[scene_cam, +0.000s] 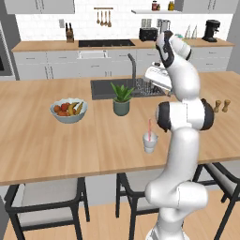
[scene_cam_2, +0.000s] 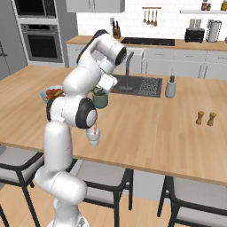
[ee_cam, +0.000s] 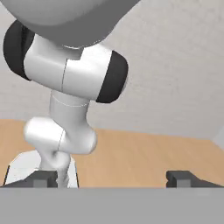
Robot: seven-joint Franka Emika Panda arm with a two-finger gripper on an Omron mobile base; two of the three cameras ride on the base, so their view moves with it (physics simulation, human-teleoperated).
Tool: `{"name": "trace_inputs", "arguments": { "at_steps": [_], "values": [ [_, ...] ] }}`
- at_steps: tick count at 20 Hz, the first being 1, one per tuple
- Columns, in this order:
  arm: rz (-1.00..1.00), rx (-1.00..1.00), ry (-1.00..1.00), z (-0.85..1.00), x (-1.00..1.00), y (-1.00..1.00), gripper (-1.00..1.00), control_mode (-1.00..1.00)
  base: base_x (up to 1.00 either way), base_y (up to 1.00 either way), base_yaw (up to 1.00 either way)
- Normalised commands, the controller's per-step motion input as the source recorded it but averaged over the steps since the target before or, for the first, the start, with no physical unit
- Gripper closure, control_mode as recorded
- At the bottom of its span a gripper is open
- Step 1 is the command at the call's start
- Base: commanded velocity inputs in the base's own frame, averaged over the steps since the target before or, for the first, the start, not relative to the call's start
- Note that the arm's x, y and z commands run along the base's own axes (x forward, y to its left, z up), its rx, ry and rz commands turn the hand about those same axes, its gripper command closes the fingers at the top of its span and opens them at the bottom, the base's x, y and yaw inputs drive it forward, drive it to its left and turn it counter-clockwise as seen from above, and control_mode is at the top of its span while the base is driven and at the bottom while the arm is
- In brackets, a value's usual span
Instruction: Take a straw from the drawer in front and place it inside the glass cup on the dining counter.
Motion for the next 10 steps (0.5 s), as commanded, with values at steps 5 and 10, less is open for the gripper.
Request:
{"name": "trace_inputs", "arguments": {
  "at_steps": [5, 10],
  "values": [
    [-0.05, 0.0, -0.6, 0.45, -0.55, -0.04, -1.0, -1.0, 0.0, 0.0, 0.0],
    [-0.03, 0.0, -0.55, 0.11, -0.58, 0.0, -1.0, -1.0, 0.0, 0.0, 0.0]
  ]
}}
